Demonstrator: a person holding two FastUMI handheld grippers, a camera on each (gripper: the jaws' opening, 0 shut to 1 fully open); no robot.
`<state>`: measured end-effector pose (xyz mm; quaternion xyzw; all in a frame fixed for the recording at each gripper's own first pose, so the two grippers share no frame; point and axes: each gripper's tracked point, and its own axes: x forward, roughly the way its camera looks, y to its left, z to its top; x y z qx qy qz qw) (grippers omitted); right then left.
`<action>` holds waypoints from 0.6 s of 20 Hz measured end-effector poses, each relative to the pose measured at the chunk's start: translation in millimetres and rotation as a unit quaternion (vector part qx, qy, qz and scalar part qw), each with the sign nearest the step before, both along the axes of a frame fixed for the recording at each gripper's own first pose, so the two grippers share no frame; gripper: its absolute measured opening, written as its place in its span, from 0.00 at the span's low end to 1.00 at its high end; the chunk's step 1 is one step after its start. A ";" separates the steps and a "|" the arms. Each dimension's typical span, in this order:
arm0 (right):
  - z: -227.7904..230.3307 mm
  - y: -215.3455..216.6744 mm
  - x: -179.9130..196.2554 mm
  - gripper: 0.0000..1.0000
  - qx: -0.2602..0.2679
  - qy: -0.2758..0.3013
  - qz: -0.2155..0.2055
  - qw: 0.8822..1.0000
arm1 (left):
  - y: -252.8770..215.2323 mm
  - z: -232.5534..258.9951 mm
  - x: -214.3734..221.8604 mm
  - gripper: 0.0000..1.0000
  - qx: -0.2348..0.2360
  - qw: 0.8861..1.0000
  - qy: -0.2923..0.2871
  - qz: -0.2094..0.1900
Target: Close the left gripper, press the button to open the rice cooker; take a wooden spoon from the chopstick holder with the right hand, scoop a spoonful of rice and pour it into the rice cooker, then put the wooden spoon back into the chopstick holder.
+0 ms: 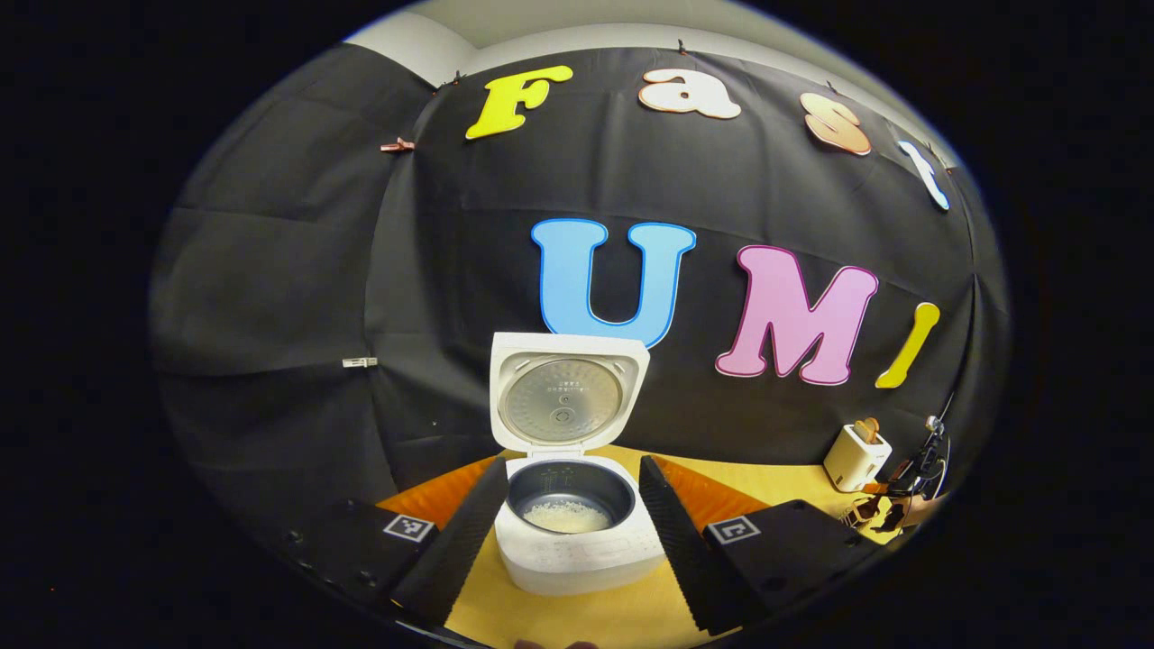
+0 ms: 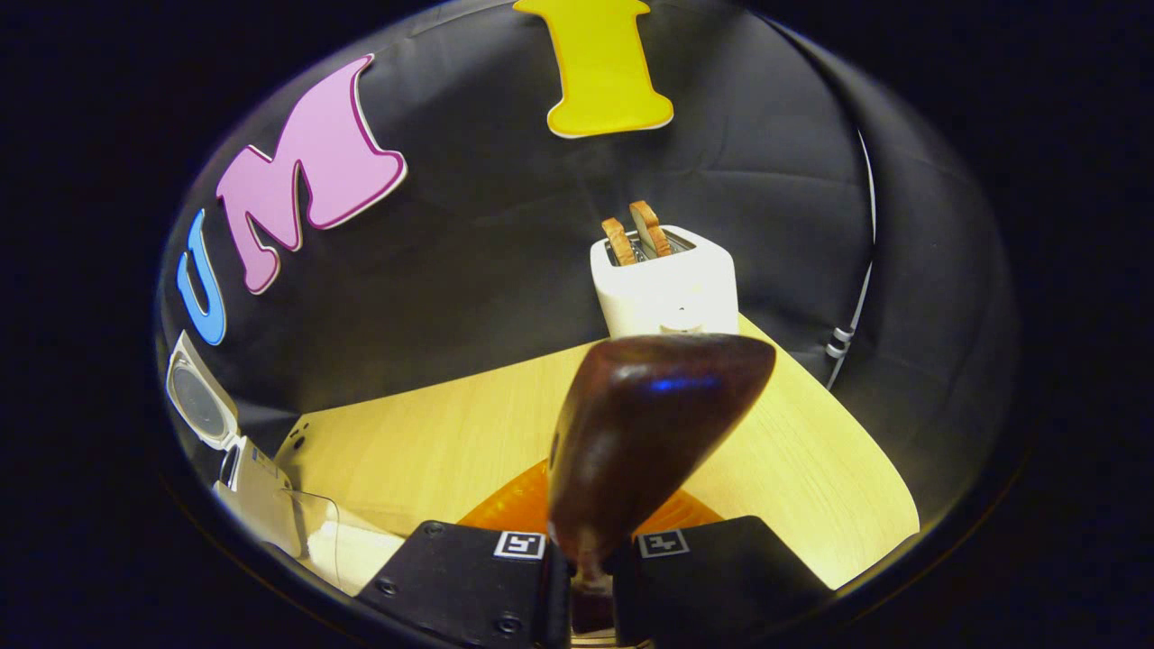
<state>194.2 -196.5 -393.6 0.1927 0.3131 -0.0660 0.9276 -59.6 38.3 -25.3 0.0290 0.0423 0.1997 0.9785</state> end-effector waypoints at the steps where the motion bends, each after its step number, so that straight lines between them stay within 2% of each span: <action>1: -1.3 -1.3 0.5 0.24 0.000 0.002 -0.004 1.000 | 0.7 0.0 -0.1 0.94 -0.002 1.000 -0.001 -0.001; 2: -1.7 -3.1 -0.2 0.10 -0.001 0.007 -0.009 1.000 | 1.2 0.0 -0.5 0.94 -0.004 1.000 -0.003 -0.001; 5: 2.6 -11.7 -6.4 0.71 -0.005 0.015 -0.022 1.000 | 2.7 4.0 -0.3 0.94 -0.004 1.000 -0.009 -0.007; 9: 30.1 -19.8 -18.8 0.87 0.011 -0.003 -0.046 0.999 | 6.9 12.5 7.1 0.94 -0.007 0.999 -0.024 -0.020; 12: 61.7 -26.1 -33.0 0.89 0.019 -0.029 -0.063 0.997 | 11.7 26.6 19.8 0.94 -0.003 0.999 -0.038 -0.032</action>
